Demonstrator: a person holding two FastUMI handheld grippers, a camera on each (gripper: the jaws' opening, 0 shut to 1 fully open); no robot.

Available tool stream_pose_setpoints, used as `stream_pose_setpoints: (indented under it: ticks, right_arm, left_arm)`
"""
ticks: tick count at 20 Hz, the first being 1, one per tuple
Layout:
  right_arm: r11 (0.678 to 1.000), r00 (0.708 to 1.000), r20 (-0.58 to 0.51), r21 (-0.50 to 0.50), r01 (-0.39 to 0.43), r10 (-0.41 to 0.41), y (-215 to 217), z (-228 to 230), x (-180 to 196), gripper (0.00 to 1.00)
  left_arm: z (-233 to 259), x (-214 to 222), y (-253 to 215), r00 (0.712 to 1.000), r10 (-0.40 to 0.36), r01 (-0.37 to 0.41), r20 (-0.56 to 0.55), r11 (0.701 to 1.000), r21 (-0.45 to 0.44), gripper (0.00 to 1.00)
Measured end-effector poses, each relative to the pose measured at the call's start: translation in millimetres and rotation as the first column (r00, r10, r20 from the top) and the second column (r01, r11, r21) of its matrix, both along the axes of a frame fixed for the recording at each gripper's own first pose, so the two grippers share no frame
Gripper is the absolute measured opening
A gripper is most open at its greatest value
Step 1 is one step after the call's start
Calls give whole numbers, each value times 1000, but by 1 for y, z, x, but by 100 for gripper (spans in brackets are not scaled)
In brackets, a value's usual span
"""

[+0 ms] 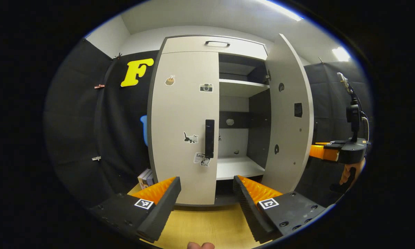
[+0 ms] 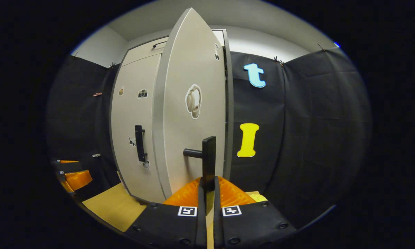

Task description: Open the right door of the double-door shoe cabinet with the right hand, and open the left door with the left hand.

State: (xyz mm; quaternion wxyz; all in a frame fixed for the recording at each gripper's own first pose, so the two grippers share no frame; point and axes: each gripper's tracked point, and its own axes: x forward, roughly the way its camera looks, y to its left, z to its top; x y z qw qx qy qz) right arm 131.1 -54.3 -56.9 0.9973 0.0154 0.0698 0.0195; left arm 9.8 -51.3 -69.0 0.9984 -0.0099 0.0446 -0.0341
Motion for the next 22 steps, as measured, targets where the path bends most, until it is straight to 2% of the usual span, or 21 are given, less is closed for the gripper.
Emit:
stream_pose_setpoints:
  ticks: [3,5,9,18,22]
  right_arm:
    - [998,999,-2,8,54,-54,-29,-1,4,11]
    - [996,997,-4,45,82,-82,-51,2,1,5]
    - [995,999,3,81,52,-52,-51,8,-1,6]
    - [991,997,-8,105,82,-81,-51,13,-4,6]
    - [988,995,-35,117,99,-95,-51,10,-13,12]
  left_arm:
    - [0,5,-14,1000,-22,22,-1,1000,11,94]
    - [2,7,-23,999,-33,33,1,999,19,95]
    - [6,14,-36,999,-50,50,6,998,27,94]
    - [9,33,-42,999,-50,50,7,998,38,94]
    - [18,47,-40,999,-48,47,23,998,33,94]
